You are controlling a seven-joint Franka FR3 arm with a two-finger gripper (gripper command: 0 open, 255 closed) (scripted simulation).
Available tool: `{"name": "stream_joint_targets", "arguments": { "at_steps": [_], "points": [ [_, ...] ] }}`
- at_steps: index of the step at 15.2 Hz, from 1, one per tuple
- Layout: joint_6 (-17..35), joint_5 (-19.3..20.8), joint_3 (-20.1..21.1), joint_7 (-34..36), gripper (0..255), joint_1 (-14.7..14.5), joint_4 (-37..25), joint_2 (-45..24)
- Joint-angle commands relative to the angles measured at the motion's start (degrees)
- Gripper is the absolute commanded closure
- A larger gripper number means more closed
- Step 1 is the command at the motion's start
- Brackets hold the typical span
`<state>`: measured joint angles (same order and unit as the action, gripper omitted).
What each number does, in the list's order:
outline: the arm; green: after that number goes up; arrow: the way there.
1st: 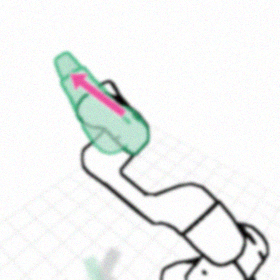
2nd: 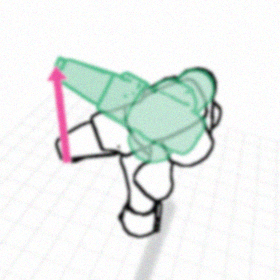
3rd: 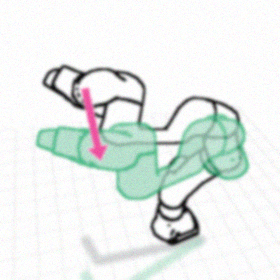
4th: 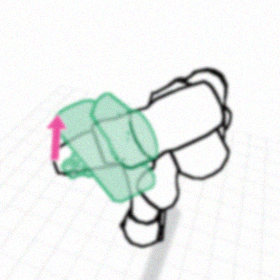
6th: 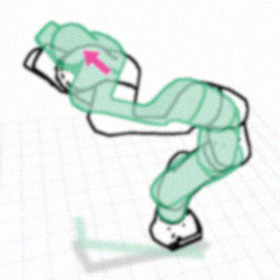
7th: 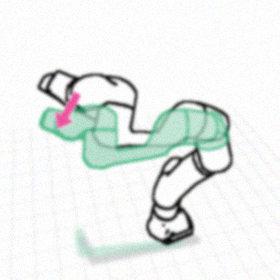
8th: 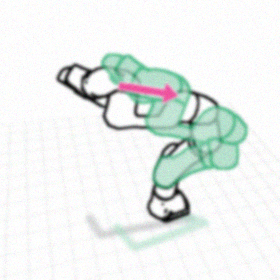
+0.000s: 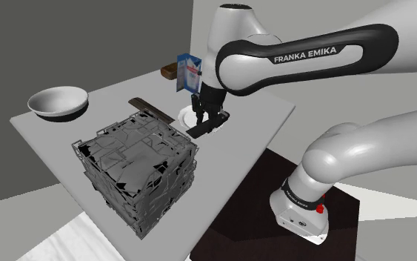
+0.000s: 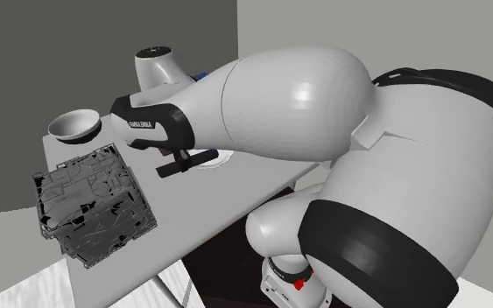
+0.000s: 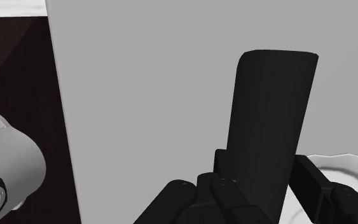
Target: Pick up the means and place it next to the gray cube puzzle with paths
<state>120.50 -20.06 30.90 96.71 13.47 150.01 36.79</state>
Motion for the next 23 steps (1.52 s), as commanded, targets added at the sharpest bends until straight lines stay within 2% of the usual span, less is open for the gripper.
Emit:
{"name": "stream_joint_targets", "arguments": {
  "at_steps": [1, 18, 23],
  "points": [
    [1.83, -0.32, 0.5, -0.07, 255, -0.03, 1.17, -0.63],
    [18.77, -2.0, 5.99, 0.48, 255, 0.99, 8.45, -10.38],
    [19.34, -1.99, 6.17, 0.54, 255, 1.07, 8.61, -10.79]
  ]
}}
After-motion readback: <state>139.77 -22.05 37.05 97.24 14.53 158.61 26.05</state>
